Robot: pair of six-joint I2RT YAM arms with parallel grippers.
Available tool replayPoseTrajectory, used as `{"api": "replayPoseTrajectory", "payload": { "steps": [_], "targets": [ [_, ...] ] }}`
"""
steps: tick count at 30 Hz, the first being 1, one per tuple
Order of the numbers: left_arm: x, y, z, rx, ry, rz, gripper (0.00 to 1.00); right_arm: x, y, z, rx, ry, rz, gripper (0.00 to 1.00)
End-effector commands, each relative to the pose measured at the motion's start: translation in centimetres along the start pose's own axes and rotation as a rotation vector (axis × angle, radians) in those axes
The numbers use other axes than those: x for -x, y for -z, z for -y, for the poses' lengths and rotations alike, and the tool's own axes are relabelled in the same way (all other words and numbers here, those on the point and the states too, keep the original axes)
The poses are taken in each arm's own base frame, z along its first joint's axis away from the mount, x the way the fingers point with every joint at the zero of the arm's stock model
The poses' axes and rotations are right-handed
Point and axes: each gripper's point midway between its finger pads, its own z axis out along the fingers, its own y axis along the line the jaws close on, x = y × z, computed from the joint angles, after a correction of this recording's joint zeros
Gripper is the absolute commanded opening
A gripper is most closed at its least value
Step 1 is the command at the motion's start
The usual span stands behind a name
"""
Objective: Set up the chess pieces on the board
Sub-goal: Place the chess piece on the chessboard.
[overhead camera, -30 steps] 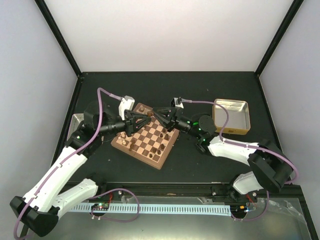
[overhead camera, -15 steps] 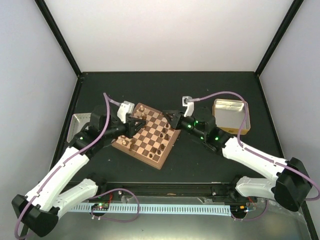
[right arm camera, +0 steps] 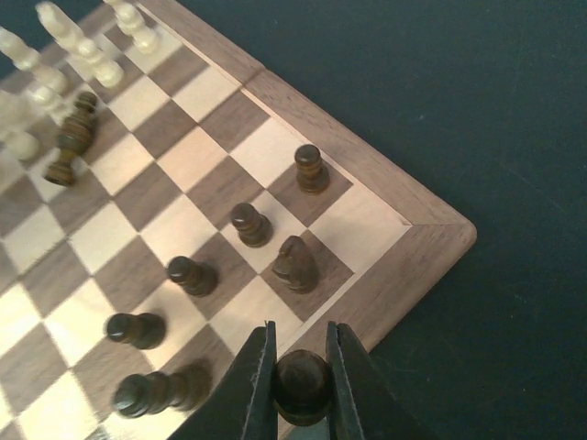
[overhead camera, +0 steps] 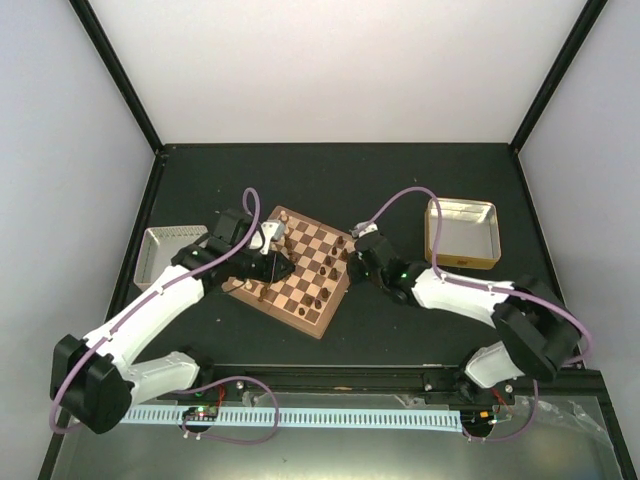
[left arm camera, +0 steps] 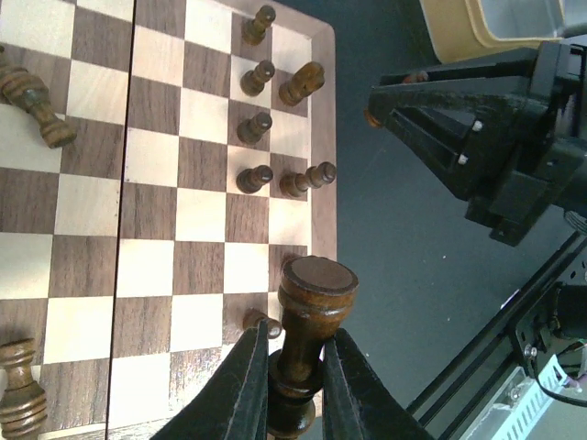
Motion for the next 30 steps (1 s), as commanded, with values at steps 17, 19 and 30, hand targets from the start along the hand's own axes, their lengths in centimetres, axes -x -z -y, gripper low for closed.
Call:
{"api": "replayPoseTrajectory", "payload": {
  "steps": [17, 19, 30],
  "targets": [
    [-0.2, -1.3, 0.0, -0.028, -0.010, -0.068, 0.04, -2.6, -3.4, -1.5, 0.008, 0.177, 0.049, 0.15],
    [-0.2, -1.4, -0.1, -0.026, -0.009, -0.073, 0.04, -2.8, -3.6, -1.4, 0.000, 0.178, 0.045, 0.18],
    [-0.3, -1.5, 0.0, -0.029, -0.004, -0.079, 0.04, -1.2, -1.2, -1.2, -0.015, 0.106, 0.061, 0.40]
  ]
}}
